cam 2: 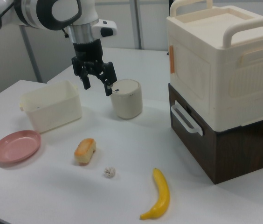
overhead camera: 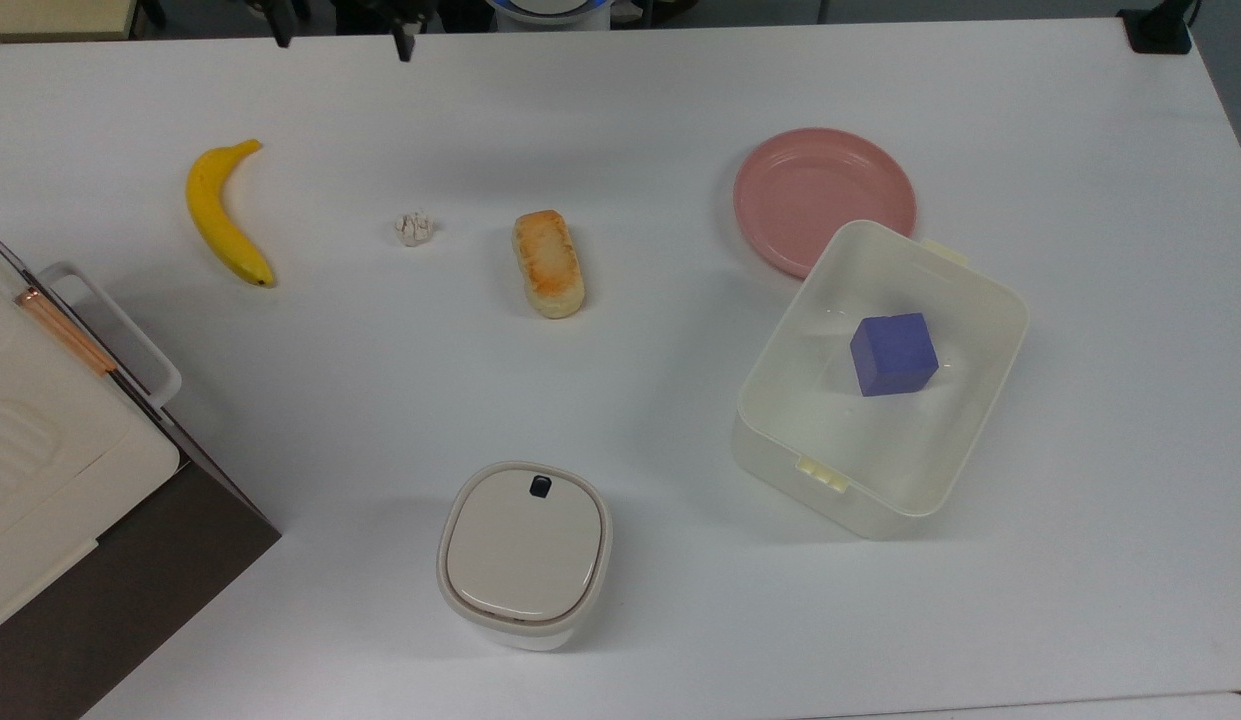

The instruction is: Put the bread on the table

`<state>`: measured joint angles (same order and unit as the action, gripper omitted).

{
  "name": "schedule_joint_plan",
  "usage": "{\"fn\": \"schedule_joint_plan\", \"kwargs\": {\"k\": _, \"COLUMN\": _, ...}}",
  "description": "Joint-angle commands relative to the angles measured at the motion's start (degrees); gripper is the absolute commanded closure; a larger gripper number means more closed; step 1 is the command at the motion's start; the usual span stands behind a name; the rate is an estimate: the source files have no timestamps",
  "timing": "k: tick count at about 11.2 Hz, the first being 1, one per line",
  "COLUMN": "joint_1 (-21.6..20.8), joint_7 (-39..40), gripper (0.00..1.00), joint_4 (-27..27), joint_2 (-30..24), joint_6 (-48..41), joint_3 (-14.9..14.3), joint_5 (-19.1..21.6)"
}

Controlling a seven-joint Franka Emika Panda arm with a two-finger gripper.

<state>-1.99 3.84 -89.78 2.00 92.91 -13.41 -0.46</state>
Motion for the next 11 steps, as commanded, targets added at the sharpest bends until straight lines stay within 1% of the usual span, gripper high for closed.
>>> {"fn": "schedule_joint_plan", "kwargs": {"k": 1, "joint_1": 3.6, "joint_7": -0.9, "gripper": 0.0, "joint_4": 1.1, "joint_2": -1.6, "joint_6": -1.6, "joint_3": 2.1, "joint_5": 0.4}}
{"fn": "schedule_joint_plan", "kwargs": {"k": 4, "joint_1": 3.9, "joint_7": -0.8, "gripper": 0.0, "joint_4": 1.5, "joint_2": -1.5, "joint_6": -0.2, "joint_3": 2.1, "joint_5": 0.4}}
{"fn": "schedule_joint_plan", "kwargs": {"k": 5, "joint_1": 3.8, "joint_7": -1.1, "gripper": 0.0, "joint_4": 1.5, "joint_2": -1.6, "joint_6": 2.7, "joint_3": 2.2, "joint_5": 0.5}}
{"fn": "schedule_joint_plan", "kwargs": {"k": 6, "joint_1": 3.9, "joint_7": -0.9, "gripper": 0.0, "joint_4": 1.5, "joint_2": -1.6, "joint_6": 3.1, "joint_3": 2.0, "joint_5": 0.5}}
{"fn": "schedule_joint_plan", "kwargs": {"k": 7, "joint_1": 3.8, "joint_7": -0.9, "gripper": 0.0, "joint_4": 1.6, "joint_2": -1.7, "joint_6": 2.7, "joint_3": 1.6, "joint_5": 0.4}}
{"fn": "schedule_joint_plan", "kwargs": {"k": 8, "joint_1": 3.8, "joint_7": -0.7, "gripper": 0.0, "joint_4": 2.0, "joint_2": -1.7, "joint_6": 1.2, "joint_3": 1.8, "joint_5": 0.4}}
{"fn": "schedule_joint_plan", "kwargs": {"k": 9, "joint_1": 3.4, "joint_7": 0.2, "gripper": 0.0, "joint_4": 1.9, "joint_2": -1.7, "joint_6": -0.5, "joint_3": 2.4, "joint_5": 0.5}}
{"fn": "schedule_joint_plan", "kwargs": {"k": 10, "joint_1": 3.7, "joint_7": 1.0, "gripper": 0.0, "joint_4": 1.7, "joint_2": -1.7, "joint_6": -1.1, "joint_3": 4.8, "joint_5": 0.5}}
{"fn": "schedule_joint_plan", "kwargs": {"k": 11, "joint_1": 3.7, "joint_7": 1.3, "gripper": 0.0, "joint_4": 1.5, "joint_2": -1.7, "joint_6": -1.1, "joint_3": 6.2, "joint_5": 0.9}}
